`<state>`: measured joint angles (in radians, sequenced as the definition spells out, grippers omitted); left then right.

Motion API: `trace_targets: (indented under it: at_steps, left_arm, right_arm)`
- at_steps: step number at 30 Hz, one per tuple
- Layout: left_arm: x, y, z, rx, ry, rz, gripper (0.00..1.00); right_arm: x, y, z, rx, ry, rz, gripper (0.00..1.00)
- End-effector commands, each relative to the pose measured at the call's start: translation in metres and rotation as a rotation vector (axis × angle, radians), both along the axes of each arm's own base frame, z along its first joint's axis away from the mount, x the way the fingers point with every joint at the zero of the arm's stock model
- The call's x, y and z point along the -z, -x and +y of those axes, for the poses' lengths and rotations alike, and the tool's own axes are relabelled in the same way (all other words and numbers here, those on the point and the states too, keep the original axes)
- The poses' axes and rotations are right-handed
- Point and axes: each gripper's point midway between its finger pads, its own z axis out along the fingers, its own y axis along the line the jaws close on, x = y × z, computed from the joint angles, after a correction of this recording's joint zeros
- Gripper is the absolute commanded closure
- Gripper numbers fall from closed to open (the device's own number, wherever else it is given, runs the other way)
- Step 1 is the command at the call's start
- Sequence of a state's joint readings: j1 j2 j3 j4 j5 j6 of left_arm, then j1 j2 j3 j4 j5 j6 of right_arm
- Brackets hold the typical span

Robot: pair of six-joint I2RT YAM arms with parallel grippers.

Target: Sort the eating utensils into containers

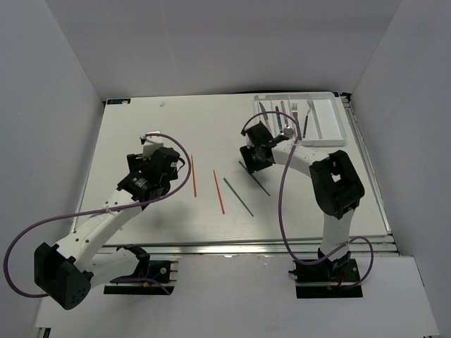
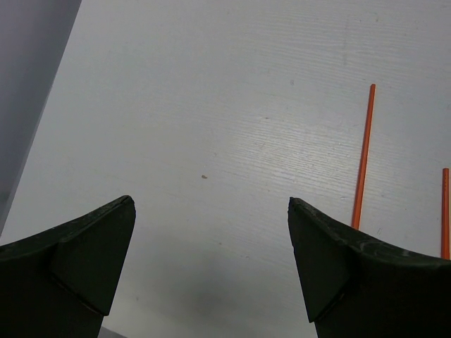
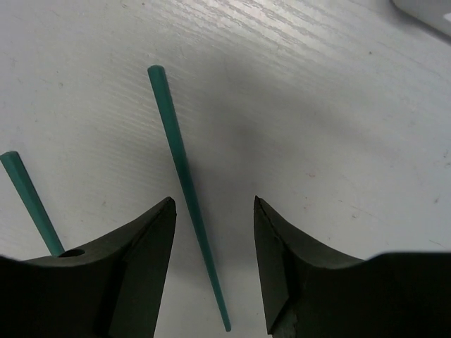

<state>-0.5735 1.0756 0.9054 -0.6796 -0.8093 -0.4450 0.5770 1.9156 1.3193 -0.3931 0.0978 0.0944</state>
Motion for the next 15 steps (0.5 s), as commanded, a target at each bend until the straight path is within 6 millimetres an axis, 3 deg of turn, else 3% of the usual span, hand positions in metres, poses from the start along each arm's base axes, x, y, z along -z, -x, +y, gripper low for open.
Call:
trace_targets:
  at_steps: [1, 5, 8, 14, 15]
  left_arm:
    - [0.001, 0.002, -0.001, 0.016, 0.007, -0.002, 0.02]
    - [0.002, 0.002, -0.002, 0.021, 0.009, 0.002, 0.02]
    - [0.002, 0.001, -0.003, 0.022, 0.009, 0.004, 0.02]
    - [0.004, 0.001, -0.005, 0.032, 0.014, 0.010, 0.02]
    - [0.004, 0.002, -0.004, 0.033, 0.011, 0.013, 0.02]
  right_arm:
    - [-0.005, -0.006, 0.018, -0.047, -0.008, -0.016, 0.46]
    - [-0.004, -0.005, 0.026, -0.054, -0.021, -0.019, 0.46]
    - [0.007, -0.006, 0.029, -0.063, 0.001, 0.000, 0.50]
    - [0.046, -0.007, 0.021, -0.072, 0.087, 0.055, 0.70]
    - [0.048, -0.008, 0.021, -0.080, 0.098, 0.055, 0.79]
